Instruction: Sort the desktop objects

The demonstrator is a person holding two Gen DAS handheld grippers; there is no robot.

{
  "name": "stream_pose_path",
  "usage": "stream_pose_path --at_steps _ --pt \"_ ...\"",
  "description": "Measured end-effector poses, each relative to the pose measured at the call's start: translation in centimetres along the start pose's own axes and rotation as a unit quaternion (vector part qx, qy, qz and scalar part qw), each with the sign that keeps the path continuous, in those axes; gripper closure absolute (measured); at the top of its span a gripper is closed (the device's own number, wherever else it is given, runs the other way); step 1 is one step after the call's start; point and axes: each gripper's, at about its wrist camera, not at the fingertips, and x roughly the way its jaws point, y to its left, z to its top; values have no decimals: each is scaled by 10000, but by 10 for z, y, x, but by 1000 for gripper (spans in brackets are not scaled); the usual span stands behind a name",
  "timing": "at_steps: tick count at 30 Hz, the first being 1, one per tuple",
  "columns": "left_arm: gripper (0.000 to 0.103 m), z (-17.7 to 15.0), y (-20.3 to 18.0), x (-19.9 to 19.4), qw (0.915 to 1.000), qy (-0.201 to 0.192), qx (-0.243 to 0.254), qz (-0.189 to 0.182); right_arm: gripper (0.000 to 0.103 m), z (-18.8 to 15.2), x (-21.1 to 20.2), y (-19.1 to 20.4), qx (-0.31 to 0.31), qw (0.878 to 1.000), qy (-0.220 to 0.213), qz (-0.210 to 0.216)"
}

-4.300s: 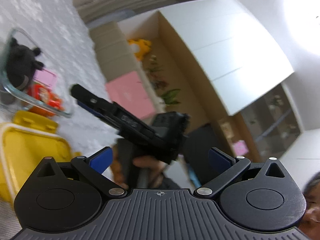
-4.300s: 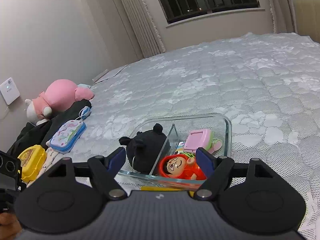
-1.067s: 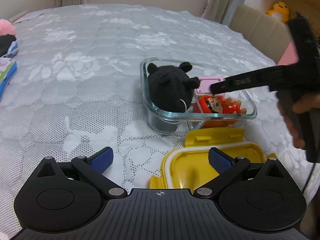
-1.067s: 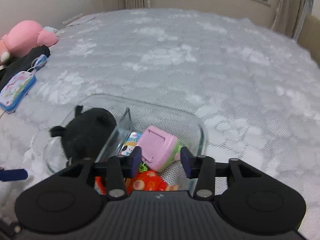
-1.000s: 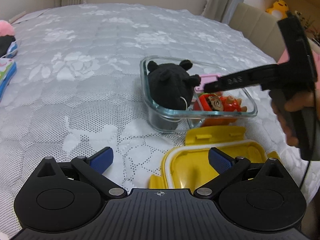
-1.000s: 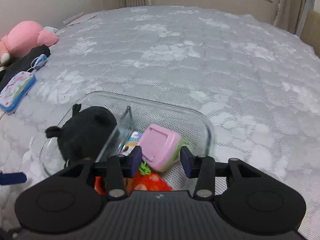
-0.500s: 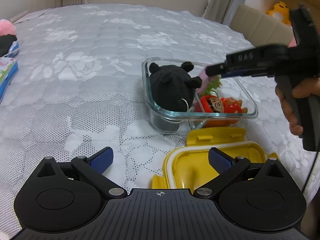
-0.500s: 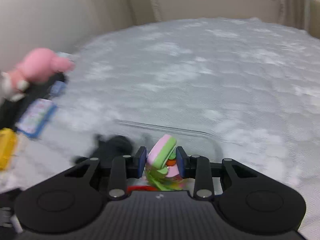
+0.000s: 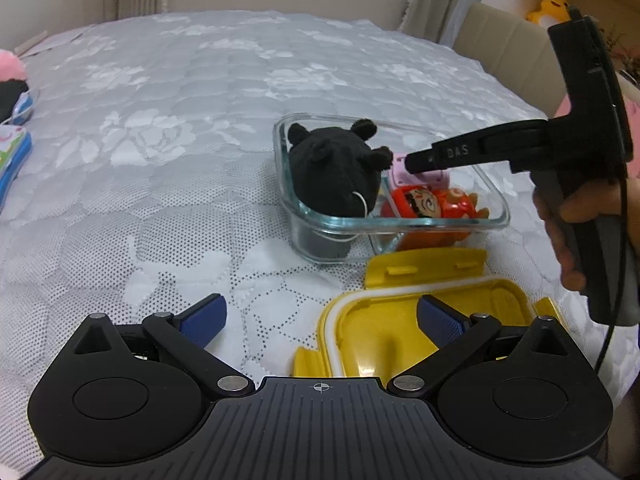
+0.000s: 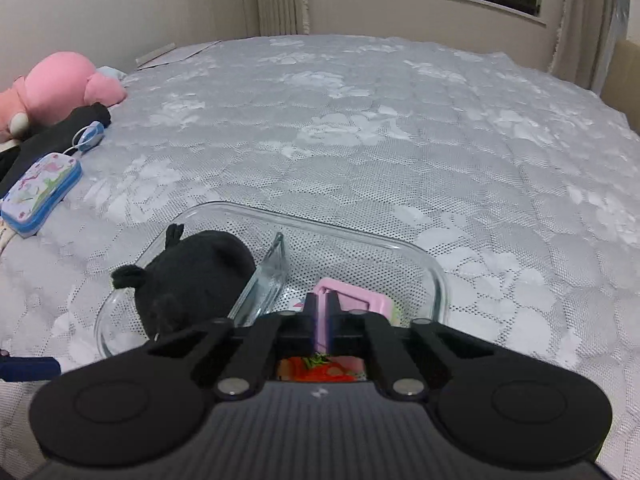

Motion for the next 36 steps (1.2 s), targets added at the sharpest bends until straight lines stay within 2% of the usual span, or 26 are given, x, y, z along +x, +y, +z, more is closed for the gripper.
stream_pose_path --at_steps 1,3,5,7,10,14,15,16,17,19,22,25,28,31,34,36 --pt "0 0 1 0 10000 -1 -7 11 100 1 0 0 53 10000 20 10" --pt "0 0 2 -1 10000 -15 -33 38 91 3 -6 2 14 10000 1 3" --pt "0 1 3 -2 10000 -35 -44 51 71 7 -17 7 -256 9996 -1 74" --pt "0 1 3 -3 10000 -47 -35 41 66 8 -25 10 -632 9979 120 54" --pt "0 2 1 -2 10000 -49 -11 36 65 7 -32 18 -1146 9926 406 -8" --pt "0 2 -1 -2 10000 -50 18 24 66 4 -23 22 -1511 9846 878 -92" --pt "0 2 -2 -2 10000 -49 31 25 68 3 -22 22 -1504 9847 871 -121" --pt "0 2 -2 -2 10000 -46 38 28 75 2 -20 20 -1467 9851 891 -141" --pt "0 2 -2 -2 10000 -42 37 31 78 2 -17 18 -1380 9866 858 -119" --pt "0 2 -2 -1 10000 -36 31 35 78 1 -12 14 -1231 9893 780 -103" --pt "0 1 -2 -2 10000 -44 56 41 76 -1 -4 14 -1237 9901 575 -329" --pt "0 0 -1 -4 9999 -53 87 46 79 -3 -1 12 -1115 9909 709 -242" --pt "0 0 2 -4 9999 -58 55 66 79 -4 -8 15 -1275 9894 621 -302" --pt "0 1 7 -4 9999 -62 -53 85 77 0 -21 14 -1233 9904 487 -398" --pt "0 2 8 -5 9999 -86 -88 104 62 4 -37 13 -1306 9896 533 -295" --pt "0 2 9 -5 9999 -88 -90 107 58 5 -43 14 -1431 9870 711 -176"
